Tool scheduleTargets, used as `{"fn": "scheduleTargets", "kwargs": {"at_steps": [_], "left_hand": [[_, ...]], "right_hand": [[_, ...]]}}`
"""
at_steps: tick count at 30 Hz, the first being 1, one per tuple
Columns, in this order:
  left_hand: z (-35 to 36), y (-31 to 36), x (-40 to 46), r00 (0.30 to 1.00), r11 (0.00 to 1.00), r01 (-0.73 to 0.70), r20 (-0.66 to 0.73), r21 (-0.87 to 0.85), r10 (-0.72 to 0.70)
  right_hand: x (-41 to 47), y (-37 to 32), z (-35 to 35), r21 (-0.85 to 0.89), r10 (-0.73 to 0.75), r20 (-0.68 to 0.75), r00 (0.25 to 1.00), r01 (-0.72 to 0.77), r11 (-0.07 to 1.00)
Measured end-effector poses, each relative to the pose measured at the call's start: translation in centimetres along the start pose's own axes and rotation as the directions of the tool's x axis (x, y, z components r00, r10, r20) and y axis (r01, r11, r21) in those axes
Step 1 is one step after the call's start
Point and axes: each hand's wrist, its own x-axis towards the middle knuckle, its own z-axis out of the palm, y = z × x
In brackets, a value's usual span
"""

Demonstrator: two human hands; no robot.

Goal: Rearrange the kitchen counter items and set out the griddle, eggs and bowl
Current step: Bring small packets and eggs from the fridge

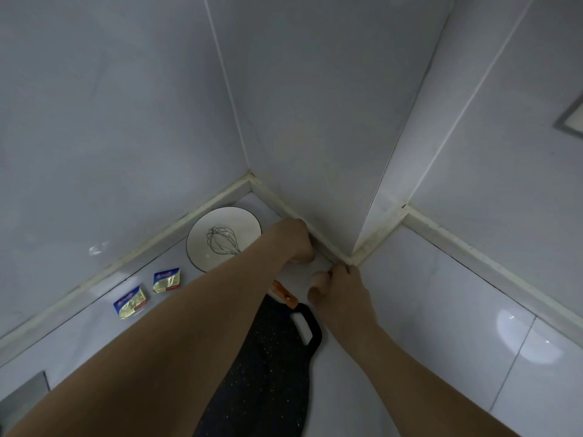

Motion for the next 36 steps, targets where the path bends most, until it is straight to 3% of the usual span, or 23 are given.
{"fn": "scheduleTargets", "kwargs": {"at_steps": [3,7,36], "left_hand": [[0.2,-0.1,0.1,1.000,1.000,-0.008,-0.002,-0.011,0.008],[0.1,-0.3,0.2,1.000,0.998,-0.023,-0.005,-0.061,0.022],[0.2,-1.2,0.3,0.998,0.980,-0.050,0.031,-0.193,0.057]], "right_hand": [[0.7,0.3,0.8,-0.152,-0.080,-0.033,0.996,0.075,0.986],[1.0,0.4,1.1,-0.228,-0.140,-0.054,0.989,0.124,0.966],[-0.2,-0.1,0.0,-0.215,-0.100,-0.020,0.995,0.093,0.972]]}}
